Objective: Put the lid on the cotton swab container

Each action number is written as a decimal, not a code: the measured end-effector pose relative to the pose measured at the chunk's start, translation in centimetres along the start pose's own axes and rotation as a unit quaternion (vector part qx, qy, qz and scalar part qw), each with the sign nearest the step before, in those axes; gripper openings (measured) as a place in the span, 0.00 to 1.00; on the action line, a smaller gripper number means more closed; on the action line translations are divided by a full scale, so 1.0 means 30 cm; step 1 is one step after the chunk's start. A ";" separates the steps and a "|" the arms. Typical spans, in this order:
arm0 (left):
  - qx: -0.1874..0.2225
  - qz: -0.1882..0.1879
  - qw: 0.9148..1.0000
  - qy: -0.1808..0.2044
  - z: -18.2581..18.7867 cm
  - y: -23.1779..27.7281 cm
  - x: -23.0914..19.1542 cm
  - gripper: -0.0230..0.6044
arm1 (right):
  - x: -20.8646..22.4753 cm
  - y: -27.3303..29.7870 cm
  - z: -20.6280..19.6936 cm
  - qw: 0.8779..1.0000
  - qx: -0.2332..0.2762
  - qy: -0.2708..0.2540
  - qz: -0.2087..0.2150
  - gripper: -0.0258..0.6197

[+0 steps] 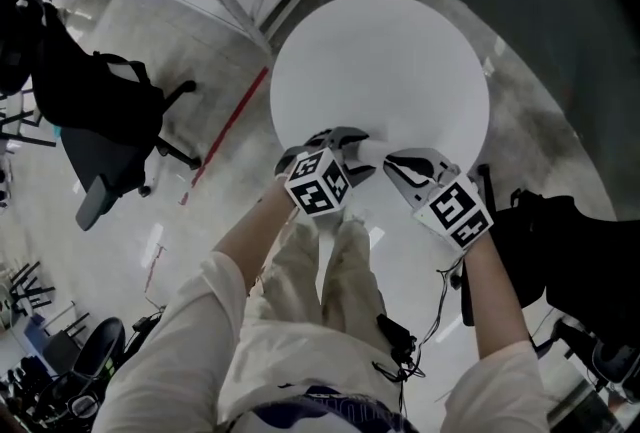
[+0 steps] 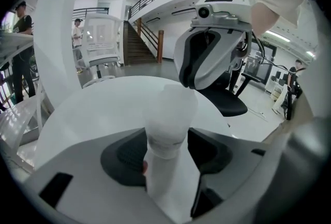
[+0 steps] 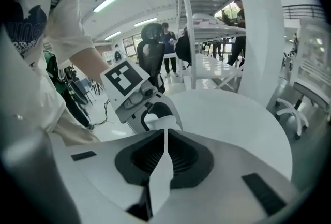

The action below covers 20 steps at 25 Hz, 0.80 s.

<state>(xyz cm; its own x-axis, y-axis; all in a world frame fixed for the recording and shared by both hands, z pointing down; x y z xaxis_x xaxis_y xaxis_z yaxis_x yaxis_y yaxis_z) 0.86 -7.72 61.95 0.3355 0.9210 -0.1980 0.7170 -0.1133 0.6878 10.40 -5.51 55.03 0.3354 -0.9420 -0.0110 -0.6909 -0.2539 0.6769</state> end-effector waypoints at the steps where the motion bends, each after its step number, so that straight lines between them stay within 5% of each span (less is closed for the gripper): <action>1: 0.001 0.000 1.000 0.000 -0.001 0.000 0.000 0.42 | 0.001 -0.006 -0.002 1.000 0.019 0.013 -0.007 0.09; 10: 0.016 0.015 1.000 -0.018 -0.021 -0.062 -0.015 0.46 | 0.042 -0.090 -0.038 0.972 0.116 0.158 -0.130 0.10; 16: 0.048 0.039 0.997 -0.040 -0.014 -0.203 0.021 0.46 | 0.038 -0.214 -0.057 0.906 0.182 0.281 -0.259 0.10; 20: 0.105 0.072 0.989 -0.070 0.042 -0.358 0.055 0.46 | 0.017 -0.316 -0.021 0.873 0.213 0.308 -0.312 0.11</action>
<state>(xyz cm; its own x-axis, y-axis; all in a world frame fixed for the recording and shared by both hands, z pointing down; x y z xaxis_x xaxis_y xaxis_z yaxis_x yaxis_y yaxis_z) -5.53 -5.45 53.36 0.5149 0.8304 -0.2128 0.7614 -0.3289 0.5586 17.51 -3.46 49.07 0.9218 -0.3275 0.2073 -0.3821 -0.8578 0.3438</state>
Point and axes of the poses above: the fingertips, and each gripper's own axes: y forward along the fingers, x to its right, z out of its top, the point moved 7 cm from there along -y, backward along the fingers, and after that the axes turned 12 degrees about -y, right-handed, at the moved point
